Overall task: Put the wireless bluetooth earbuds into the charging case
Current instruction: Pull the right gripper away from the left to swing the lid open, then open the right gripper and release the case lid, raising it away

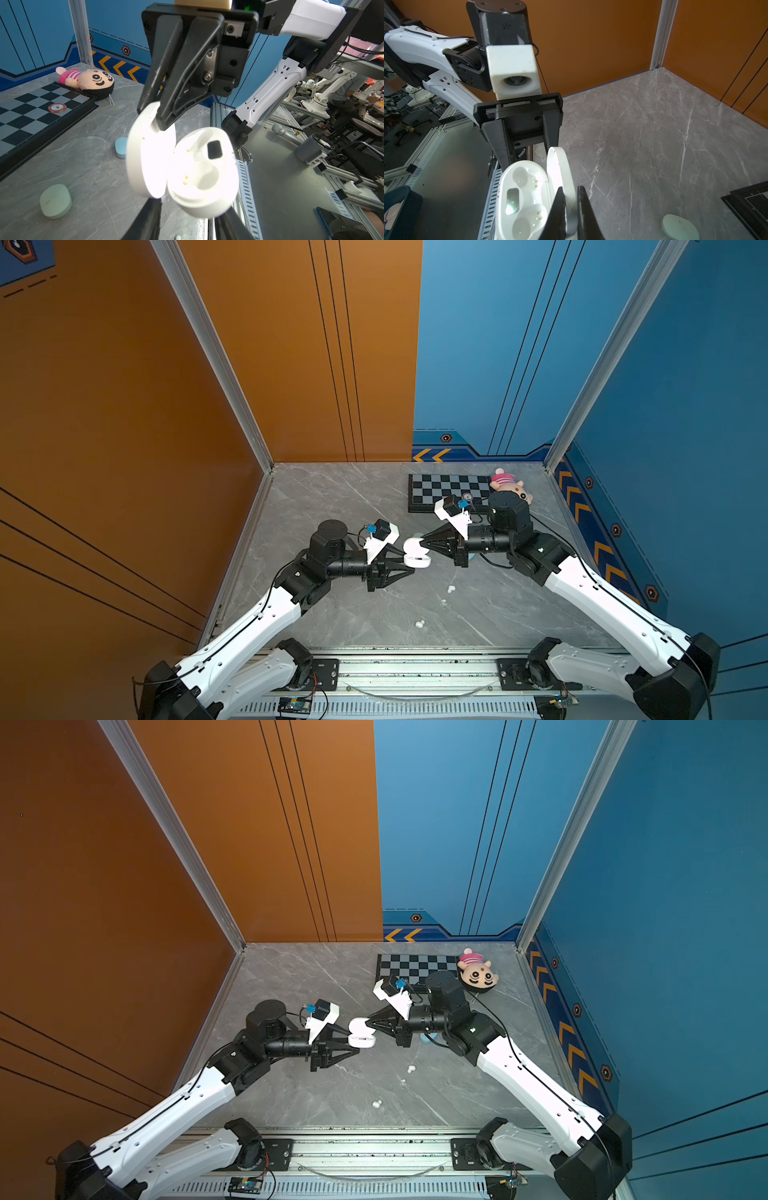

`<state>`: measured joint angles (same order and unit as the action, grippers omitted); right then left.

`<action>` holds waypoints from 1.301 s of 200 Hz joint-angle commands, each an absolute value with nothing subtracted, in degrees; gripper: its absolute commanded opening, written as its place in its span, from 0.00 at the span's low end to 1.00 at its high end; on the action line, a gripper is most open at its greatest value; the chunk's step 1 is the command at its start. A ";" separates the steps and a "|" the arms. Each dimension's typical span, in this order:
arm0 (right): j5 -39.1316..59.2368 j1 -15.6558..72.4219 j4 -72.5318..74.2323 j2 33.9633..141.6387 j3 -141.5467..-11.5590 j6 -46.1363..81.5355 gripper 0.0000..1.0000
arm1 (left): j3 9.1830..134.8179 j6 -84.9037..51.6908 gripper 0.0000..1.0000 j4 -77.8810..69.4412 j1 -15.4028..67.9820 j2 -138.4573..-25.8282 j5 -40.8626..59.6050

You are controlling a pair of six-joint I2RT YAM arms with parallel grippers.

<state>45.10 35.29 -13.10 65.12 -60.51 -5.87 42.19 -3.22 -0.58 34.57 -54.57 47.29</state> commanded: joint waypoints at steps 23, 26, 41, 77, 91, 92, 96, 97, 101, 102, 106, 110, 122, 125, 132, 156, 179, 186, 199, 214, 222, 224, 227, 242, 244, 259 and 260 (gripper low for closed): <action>37.49 35.55 -11.75 61.60 -59.52 -11.38 0.00 | 41.25 -4.19 0.73 -0.56 32.95 -49.02 43.95; 36.95 35.63 -11.70 61.39 -59.43 -11.80 0.00 | 41.22 -4.32 0.73 -0.40 32.67 -48.61 43.61; 34.27 36.02 -12.07 60.46 -59.19 -14.19 0.00 | 41.21 -4.92 0.75 -0.27 31.29 -46.60 42.32; 28.64 37.85 -11.51 59.20 -58.40 -17.96 0.01 | 44.25 -2.06 0.74 3.15 30.08 -45.62 37.29; 28.18 38.55 -10.50 59.06 -58.18 -17.89 0.01 | 46.23 0.32 0.71 5.20 30.69 -46.96 34.74; 28.15 38.61 -10.43 59.06 -58.14 -17.86 0.01 | 46.32 0.47 0.70 5.41 30.77 -47.04 34.51; 28.02 38.81 -10.30 59.06 -58.10 -17.84 0.01 | 46.88 1.12 0.70 5.97 31.01 -47.54 33.67; 27.99 38.87 -10.25 59.06 -58.14 -17.84 0.01 | 46.99 1.31 0.69 6.15 31.06 -47.68 33.58; 27.95 39.12 -10.17 59.14 -58.18 -17.84 0.01 | 47.47 2.06 0.68 6.68 31.39 -48.14 33.21; 27.91 39.16 -10.14 59.14 -58.18 -17.84 0.01 | 47.60 2.26 0.68 6.77 31.43 -48.28 33.13; 27.86 39.40 -10.16 59.23 -58.27 -17.84 0.01 | 48.09 3.06 0.68 7.00 31.75 -48.73 32.86; 27.78 39.60 -10.18 59.31 -58.35 -17.84 0.01 | 48.45 3.58 0.67 7.19 32.07 -49.12 32.55; 27.32 39.81 -10.19 59.48 -58.53 -18.00 0.02 | 49.51 4.81 0.65 7.37 33.19 -50.50 31.13; 27.21 39.81 -10.17 59.50 -58.53 -18.02 0.02 | 49.82 5.03 0.64 7.39 33.50 -50.76 30.88; 27.08 40.65 -10.09 59.50 -58.54 -18.10 0.02 | 50.29 5.41 0.63 7.38 33.97 -51.42 30.24; 26.89 42.29 -10.10 59.58 -58.58 -18.22 0.02 | 51.78 6.45 0.56 7.38 35.40 -53.66 29.70; 26.81 42.99 -10.27 59.54 -58.62 -18.37 0.02 | 52.87 7.06 0.49 7.40 36.46 -55.08 28.93; 26.75 43.13 -10.36 59.59 -58.56 -18.30 0.02 | 53.14 7.24 0.47 7.38 36.77 -55.48 28.88; 26.59 43.39 -10.31 59.53 -58.54 -18.29 0.02 | 53.50 7.45 0.43 7.38 37.17 -56.04 28.92; 26.46 43.63 -10.28 59.48 -58.46 -18.28 0.02 | 53.76 7.61 0.35 7.38 37.59 -56.47 29.10; 26.46 43.70 -10.26 59.48 -58.48 -18.37 0.02 | 53.78 7.60 0.32 7.39 37.78 -56.62 29.14; 26.46 43.75 -10.26 59.50 -58.45 -18.33 0.02 | 53.74 7.57 0.31 7.38 37.77 -56.67 29.10; 26.46 43.72 -10.24 59.55 -58.43 -18.35 0.02 | 53.81 7.60 0.30 7.38 37.83 -56.75 29.14; 26.37 43.84 -10.29 59.59 -58.36 -18.35 0.02 | 54.05 7.65 0.24 7.40 38.23 -57.04 29.10; 26.37 43.85 -10.35 59.59 -58.29 -18.41 0.02 | 54.10 7.67 0.24 7.41 38.25 -57.11 29.09; 26.28 43.86 -10.34 59.70 -58.32 -18.43 0.02 | 54.21 7.72 0.19 7.49 38.64 -57.39 29.10; 26.28 43.86 -10.31 59.69 -58.29 -18.44 0.02 | 54.22 7.69 0.19 7.48 38.61 -57.39 29.10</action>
